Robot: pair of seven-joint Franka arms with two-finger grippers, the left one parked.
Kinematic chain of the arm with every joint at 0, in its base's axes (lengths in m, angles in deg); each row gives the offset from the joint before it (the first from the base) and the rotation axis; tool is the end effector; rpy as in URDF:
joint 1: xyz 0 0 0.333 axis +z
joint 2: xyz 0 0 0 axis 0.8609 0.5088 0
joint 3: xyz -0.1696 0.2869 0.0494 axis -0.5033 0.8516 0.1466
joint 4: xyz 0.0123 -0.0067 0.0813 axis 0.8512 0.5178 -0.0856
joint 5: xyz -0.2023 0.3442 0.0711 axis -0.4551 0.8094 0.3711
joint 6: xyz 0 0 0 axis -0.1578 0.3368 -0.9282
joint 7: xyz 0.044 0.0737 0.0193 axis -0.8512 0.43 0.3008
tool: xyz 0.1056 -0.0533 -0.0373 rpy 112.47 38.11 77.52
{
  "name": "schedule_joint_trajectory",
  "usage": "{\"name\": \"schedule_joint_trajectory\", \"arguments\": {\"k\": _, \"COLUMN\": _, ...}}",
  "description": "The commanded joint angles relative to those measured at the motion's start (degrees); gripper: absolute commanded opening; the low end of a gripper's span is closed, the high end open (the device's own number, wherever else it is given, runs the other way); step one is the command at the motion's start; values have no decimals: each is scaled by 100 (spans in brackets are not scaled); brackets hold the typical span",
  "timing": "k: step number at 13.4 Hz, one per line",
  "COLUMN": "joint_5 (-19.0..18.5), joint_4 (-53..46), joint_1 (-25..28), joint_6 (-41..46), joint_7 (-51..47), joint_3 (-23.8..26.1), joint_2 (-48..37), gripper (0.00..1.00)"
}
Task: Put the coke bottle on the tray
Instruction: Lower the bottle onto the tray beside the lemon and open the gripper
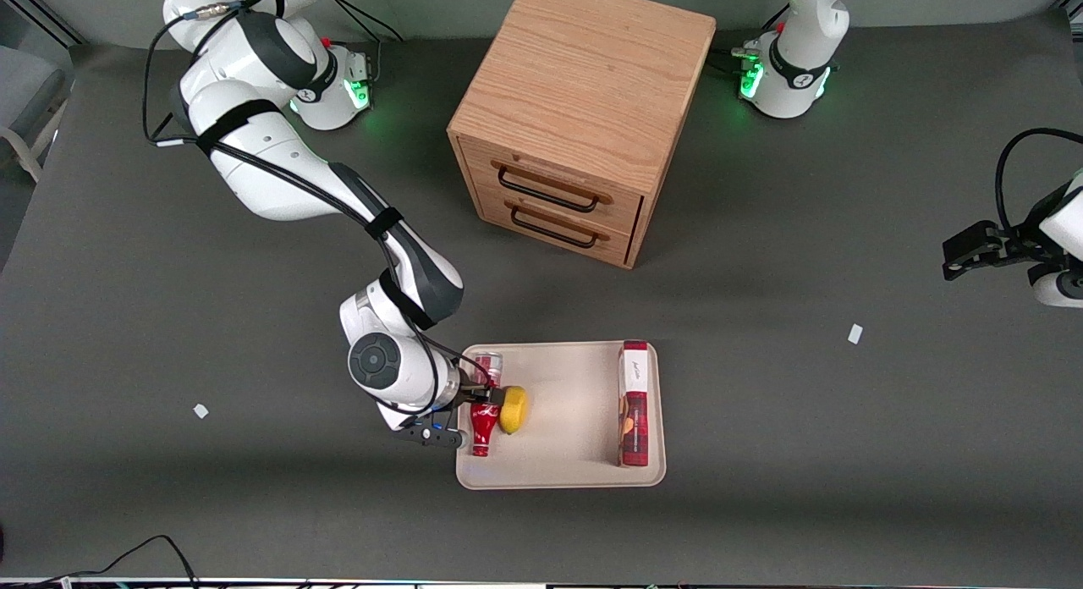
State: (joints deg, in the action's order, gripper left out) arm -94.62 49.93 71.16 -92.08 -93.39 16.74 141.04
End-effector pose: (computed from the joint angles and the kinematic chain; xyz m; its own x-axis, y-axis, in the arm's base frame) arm 0.7284 0.3494 0.1966 0.9815 -0.1884 -0.0346 -0.1915 -0.9672 -0.1668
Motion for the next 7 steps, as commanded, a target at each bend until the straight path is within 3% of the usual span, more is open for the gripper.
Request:
{"name": "schedule_joint_trajectory", "arguments": {"k": 1, "joint_5": -135, "joint_4": 222, "joint_1": -67, "joint_6": 690, "joint_7": -63, "joint_3": 18, "joint_2": -767, "gripper": 100}}
{"name": "schedule_joint_trajectory", "arguments": {"k": 7, "joint_5": -100, "joint_4": 222, "joint_1": -488, "joint_6": 3010, "joint_7": 34, "joint_3": -34, "joint_2": -2805, "gripper": 100}}
